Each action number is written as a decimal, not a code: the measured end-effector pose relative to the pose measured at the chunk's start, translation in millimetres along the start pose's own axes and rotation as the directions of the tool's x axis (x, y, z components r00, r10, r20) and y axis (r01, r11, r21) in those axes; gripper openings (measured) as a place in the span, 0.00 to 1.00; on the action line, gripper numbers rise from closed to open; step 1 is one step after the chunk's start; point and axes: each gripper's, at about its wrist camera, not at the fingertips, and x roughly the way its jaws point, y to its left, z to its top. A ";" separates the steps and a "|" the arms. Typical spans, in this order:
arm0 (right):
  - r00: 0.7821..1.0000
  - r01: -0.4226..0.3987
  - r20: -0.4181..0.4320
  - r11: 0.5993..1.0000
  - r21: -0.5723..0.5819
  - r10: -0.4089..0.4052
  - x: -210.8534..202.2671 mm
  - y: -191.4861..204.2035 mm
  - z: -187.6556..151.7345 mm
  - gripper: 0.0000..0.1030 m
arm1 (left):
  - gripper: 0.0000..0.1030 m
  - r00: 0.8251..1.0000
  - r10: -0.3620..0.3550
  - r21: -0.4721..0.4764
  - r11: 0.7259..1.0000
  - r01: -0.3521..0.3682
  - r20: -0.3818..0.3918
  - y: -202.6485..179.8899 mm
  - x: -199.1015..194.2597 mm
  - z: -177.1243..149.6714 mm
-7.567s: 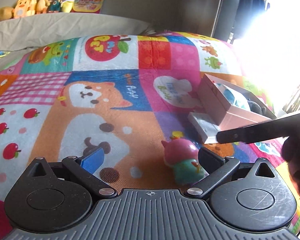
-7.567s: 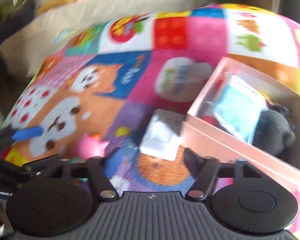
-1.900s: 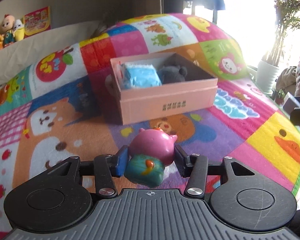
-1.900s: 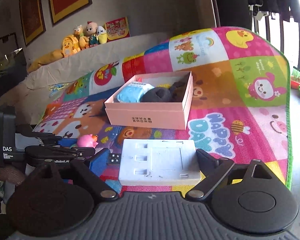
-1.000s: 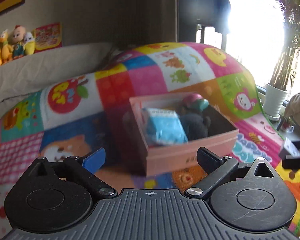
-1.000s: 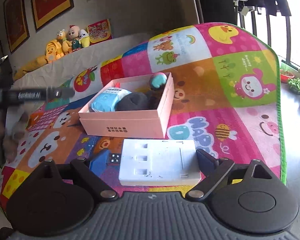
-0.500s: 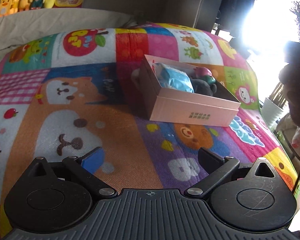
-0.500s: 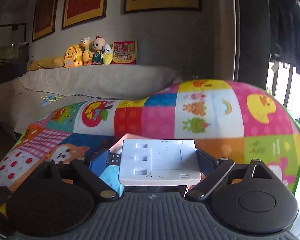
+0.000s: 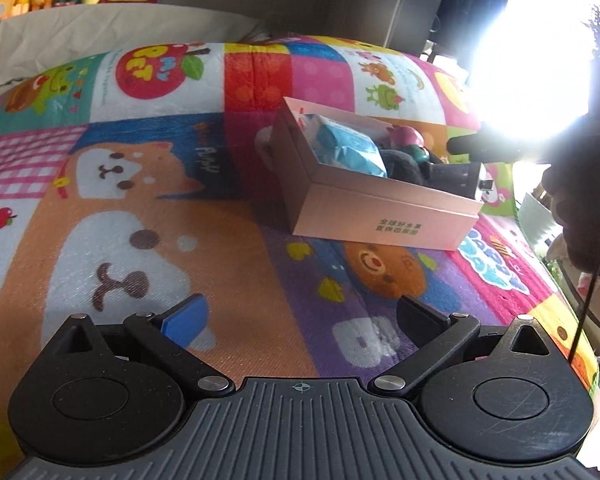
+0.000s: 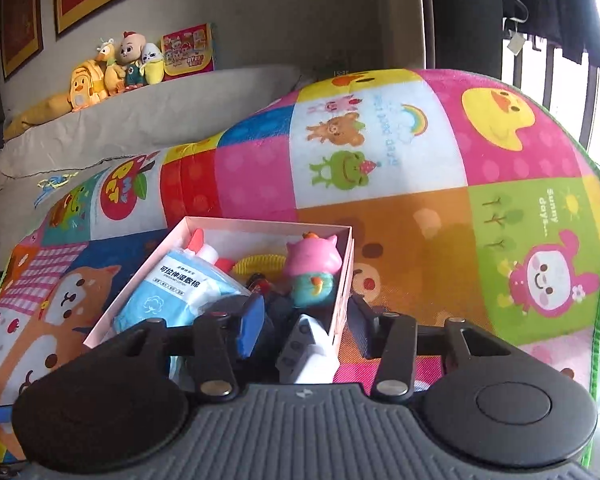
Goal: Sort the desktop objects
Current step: 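Lower the white tray into the pink box and open the right tool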
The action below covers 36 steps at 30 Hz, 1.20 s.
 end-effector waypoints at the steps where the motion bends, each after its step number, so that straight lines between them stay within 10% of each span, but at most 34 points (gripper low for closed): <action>1: 0.999 0.019 -0.027 1.000 -0.005 -0.019 4.1 3.2 -2.0 0.40 | 1.00 1.000 -0.008 0.010 1.000 0.008 0.001 -2.8 -0.4 -0.3; 16: 0.997 0.073 -0.003 0.995 -0.074 -0.073 19.8 45.3 -29.7 0.18 | 1.00 1.000 -0.003 0.028 1.000 0.003 -0.006 -7.2 -1.8 -2.2; 23: 0.991 0.082 0.111 0.996 -0.045 -0.077 6.4 33.9 12.8 0.26 | 1.00 0.999 0.042 -0.033 0.999 -0.042 -0.007 9.5 0.4 2.2; 32: 0.979 0.188 -0.039 0.959 -0.212 -0.201 94.3 36.6 32.9 0.50 | 1.00 1.000 -0.012 -0.012 1.000 0.012 0.008 1.5 -1.2 3.1; 36: 0.987 0.154 -0.023 0.972 -0.177 -0.161 81.1 42.5 42.4 0.04 | 1.00 1.000 0.004 -0.046 0.999 -0.004 0.003 10.6 2.5 3.0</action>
